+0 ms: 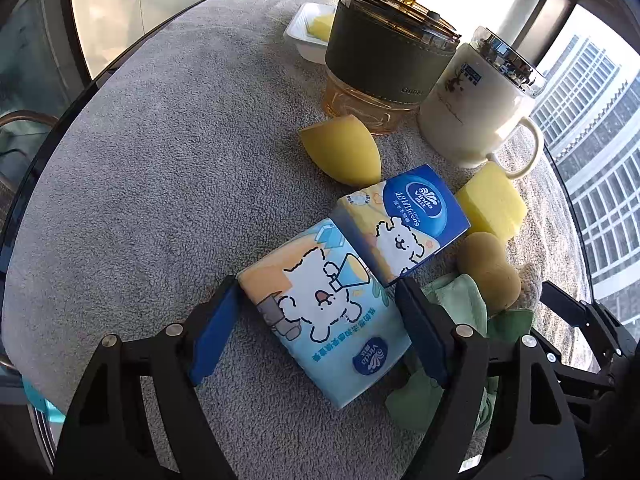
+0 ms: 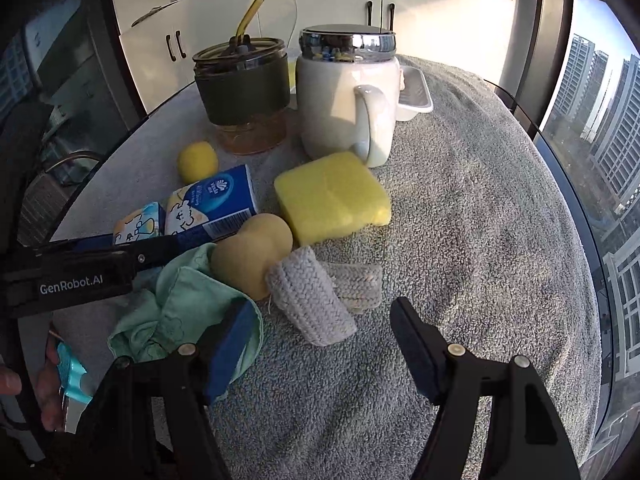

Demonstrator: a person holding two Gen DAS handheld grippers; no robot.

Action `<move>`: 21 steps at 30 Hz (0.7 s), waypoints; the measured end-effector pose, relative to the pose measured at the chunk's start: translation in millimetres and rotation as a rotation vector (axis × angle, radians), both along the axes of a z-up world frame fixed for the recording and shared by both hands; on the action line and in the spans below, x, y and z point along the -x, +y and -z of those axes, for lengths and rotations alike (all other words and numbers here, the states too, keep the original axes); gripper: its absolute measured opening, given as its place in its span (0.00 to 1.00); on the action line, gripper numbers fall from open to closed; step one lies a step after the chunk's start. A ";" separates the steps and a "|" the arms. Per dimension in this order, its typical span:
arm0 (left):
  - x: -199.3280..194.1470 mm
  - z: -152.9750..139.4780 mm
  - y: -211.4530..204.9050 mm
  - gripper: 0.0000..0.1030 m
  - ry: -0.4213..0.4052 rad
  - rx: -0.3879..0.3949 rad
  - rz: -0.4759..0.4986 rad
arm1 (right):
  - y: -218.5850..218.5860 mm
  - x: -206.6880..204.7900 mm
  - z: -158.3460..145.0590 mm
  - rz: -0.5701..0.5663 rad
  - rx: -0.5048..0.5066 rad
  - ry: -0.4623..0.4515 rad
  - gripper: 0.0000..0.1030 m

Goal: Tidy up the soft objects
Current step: 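Grasp the cartoon tissue pack with the left tool while the right tool grasps the knitted sleeve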

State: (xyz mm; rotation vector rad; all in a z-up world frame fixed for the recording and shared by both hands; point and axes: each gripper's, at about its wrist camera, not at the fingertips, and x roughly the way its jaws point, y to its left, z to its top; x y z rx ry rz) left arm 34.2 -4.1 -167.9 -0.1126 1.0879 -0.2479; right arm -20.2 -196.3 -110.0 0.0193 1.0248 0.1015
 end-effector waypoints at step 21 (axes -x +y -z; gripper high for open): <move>6.2 -14.6 29.0 0.67 -0.065 0.032 -0.003 | -11.8 17.6 -20.4 0.009 0.006 -0.015 0.31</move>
